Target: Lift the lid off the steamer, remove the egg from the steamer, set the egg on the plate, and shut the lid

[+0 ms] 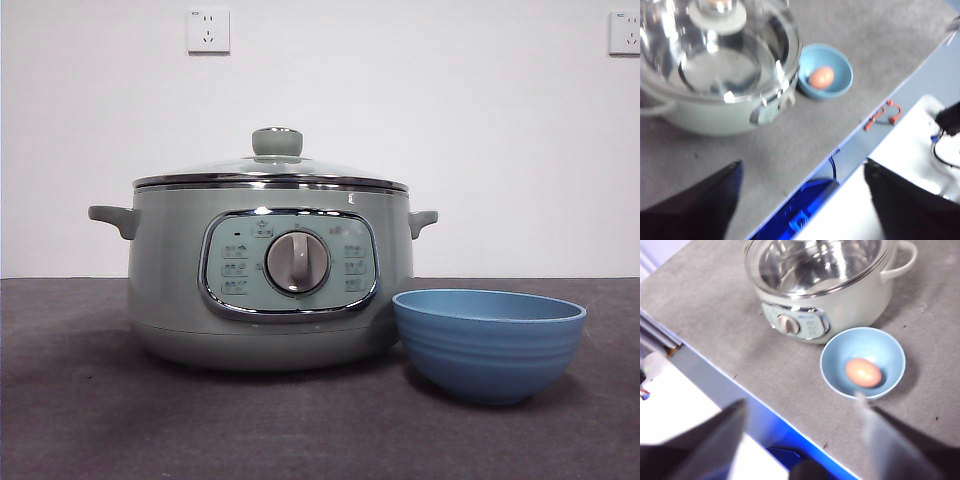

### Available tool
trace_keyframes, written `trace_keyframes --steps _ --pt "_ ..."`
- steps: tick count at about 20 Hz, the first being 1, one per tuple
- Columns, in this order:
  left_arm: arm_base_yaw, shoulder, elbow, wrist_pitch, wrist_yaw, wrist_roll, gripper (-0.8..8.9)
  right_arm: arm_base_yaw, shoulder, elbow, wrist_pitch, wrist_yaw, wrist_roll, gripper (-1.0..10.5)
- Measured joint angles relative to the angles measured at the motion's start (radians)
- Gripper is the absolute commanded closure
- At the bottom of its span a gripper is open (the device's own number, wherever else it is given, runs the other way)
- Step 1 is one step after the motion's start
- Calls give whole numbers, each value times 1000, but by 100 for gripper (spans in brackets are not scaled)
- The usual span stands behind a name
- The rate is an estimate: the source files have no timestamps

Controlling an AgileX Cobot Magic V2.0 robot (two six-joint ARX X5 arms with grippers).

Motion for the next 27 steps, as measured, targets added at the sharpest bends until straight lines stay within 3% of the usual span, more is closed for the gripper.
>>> trace_keyframes --steps 1,27 --pt "0 0 0 -12 0 0 822 0 0 0 -2 0 0 961" --pt "0 0 0 -10 -1 0 817 0 0 0 -15 1 7 945"
